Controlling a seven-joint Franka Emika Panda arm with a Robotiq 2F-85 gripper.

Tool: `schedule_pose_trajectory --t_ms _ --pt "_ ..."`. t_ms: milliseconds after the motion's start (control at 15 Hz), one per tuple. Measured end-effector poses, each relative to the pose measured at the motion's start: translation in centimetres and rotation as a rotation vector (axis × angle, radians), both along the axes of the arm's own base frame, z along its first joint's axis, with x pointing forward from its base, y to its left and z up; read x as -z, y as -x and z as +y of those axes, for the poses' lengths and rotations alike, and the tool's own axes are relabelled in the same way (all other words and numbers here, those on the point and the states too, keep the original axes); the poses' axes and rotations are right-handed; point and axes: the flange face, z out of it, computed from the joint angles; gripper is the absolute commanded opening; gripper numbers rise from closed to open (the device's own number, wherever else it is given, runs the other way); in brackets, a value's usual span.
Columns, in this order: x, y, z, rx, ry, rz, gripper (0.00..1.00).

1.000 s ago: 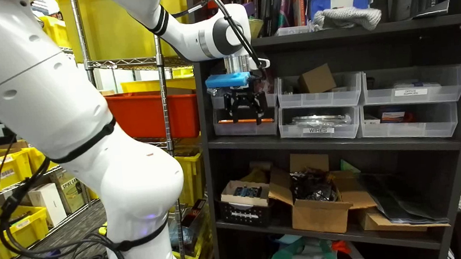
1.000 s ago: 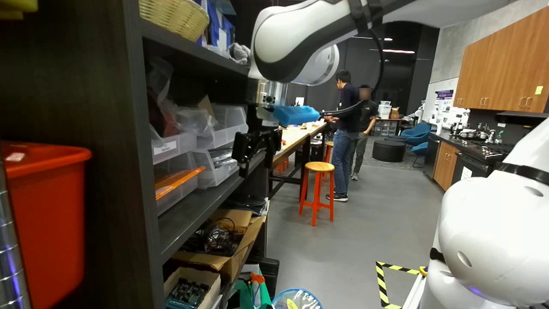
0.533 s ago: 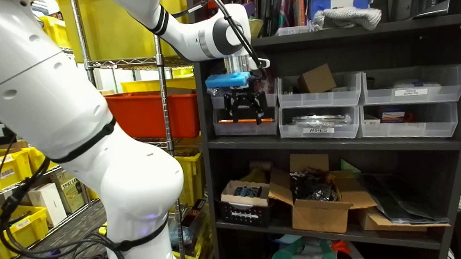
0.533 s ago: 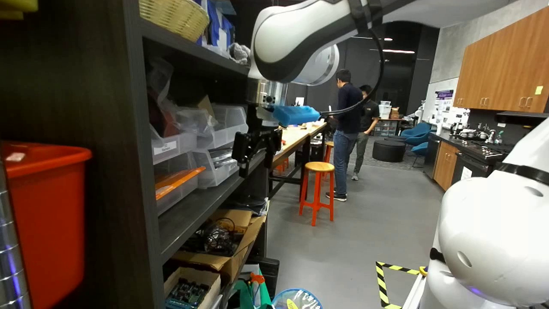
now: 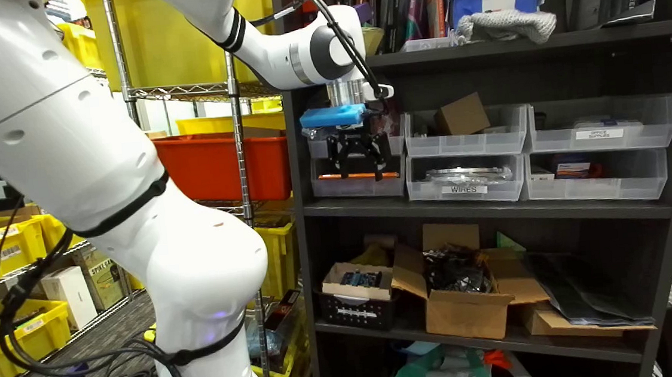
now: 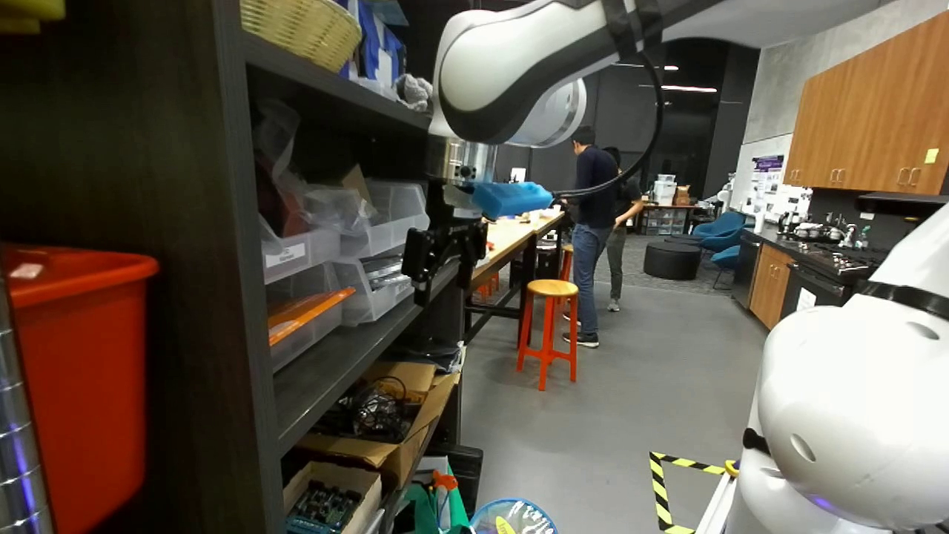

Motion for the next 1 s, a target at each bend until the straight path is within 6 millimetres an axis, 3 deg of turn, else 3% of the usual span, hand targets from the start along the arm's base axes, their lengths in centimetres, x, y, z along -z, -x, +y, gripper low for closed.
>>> schedule_pose_trajectory --t_ms 667,1000 --pt "0.9 -0.9 -0.2 -0.122 0.127 -0.234 1.0" --pt "0.3 -0.1 -2.9 -0.22 0.105 -0.385 1.0"
